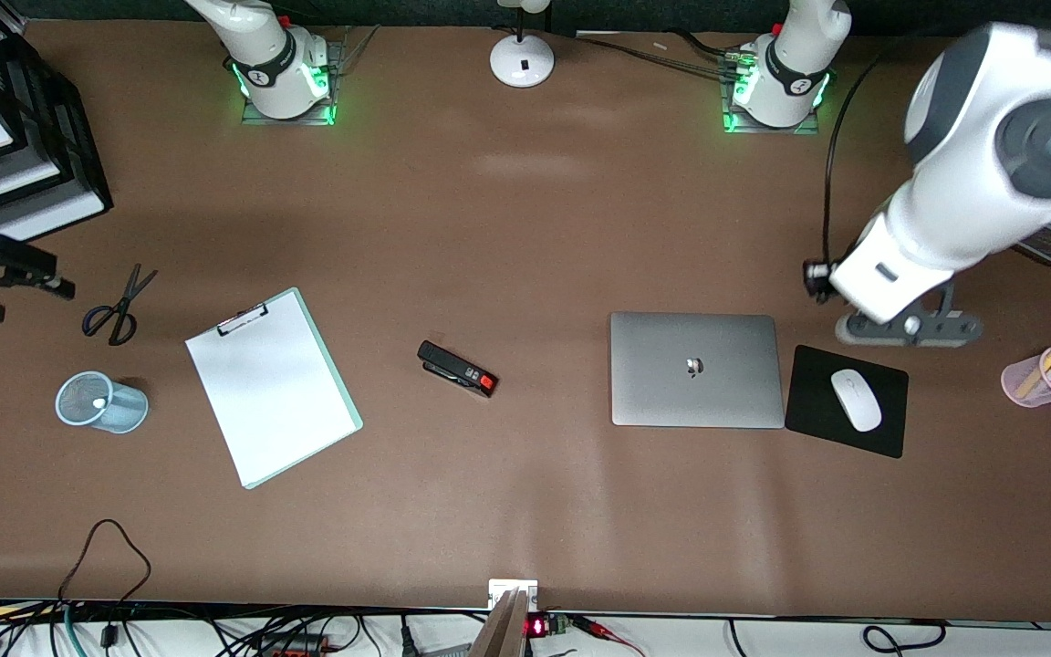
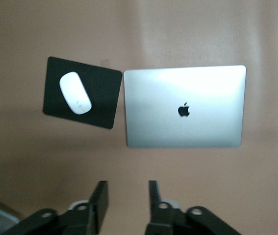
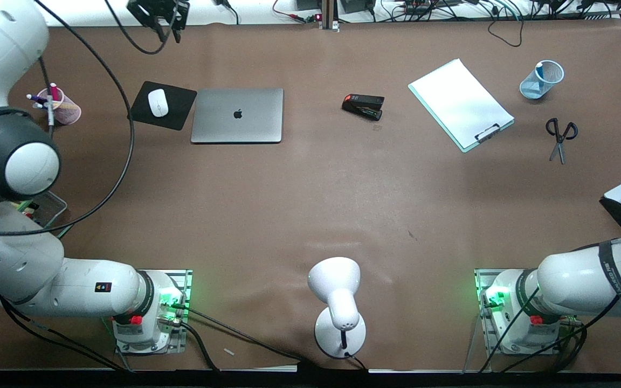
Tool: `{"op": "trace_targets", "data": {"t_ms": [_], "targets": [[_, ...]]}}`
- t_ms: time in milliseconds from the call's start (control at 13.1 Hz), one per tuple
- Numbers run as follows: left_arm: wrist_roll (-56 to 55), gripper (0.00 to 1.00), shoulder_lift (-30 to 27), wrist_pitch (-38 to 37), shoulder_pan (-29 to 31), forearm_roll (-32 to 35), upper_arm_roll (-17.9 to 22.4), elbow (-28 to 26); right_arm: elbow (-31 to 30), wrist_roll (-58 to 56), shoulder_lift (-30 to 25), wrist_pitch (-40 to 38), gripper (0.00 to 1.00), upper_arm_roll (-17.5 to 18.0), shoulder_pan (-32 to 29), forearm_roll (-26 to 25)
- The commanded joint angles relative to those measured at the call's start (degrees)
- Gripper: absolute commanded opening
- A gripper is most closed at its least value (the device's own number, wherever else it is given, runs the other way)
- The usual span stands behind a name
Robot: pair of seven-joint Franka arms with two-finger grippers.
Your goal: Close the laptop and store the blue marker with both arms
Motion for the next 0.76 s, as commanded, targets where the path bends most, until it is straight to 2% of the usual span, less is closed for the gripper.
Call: {"op": "trace_targets", "data": {"t_ms": [0,153,229,381,458,610,686], "targets": [[6.41,1.00,-3.95,-1.22,4.76,-3.57,-0.19,-1.70,-3.28,9.56,-4.53,-2.71,1.00,-0.29,2.90,-4.18],[12.21,1.00,-6.32,-0.69,6.27,-5.17,1.65,-2.75,-6.52,15.02,-7.87,-3.51,1.00,-0.20,5.97,-7.27],[13.45,1.00,-8.77,-0.43,6.10,-5.17,4.10,-4.33,-8.28,18.44,-9.54,-3.34,1.00,-0.20,7.20,-7.37],[15.04,1.00,-15.70,6.12,4.87,-4.82,6.93,-13.26,-9.87,21.37,-11.40,-3.25,1.00,-0.20,8.70,-7.54],[16.96,1.00,-17.04,8.69,4.17,-4.65,7.63,-16.44,-10.22,21.38,-11.75,-3.42,1.00,-0.20,8.89,-8.33],[18.65,1.00,-16.79,8.71,-0.48,-4.03,13.15,-17.17,-10.75,19.54,-12.54,-3.16,1.00,-0.20,8.71,-8.51],[19.00,1.00,-16.27,8.80,-0.50,-4.03,13.35,-17.35,-11.80,18.14,-13.24,-2.64,1.00,-0.20,8.71,-8.51]]}}
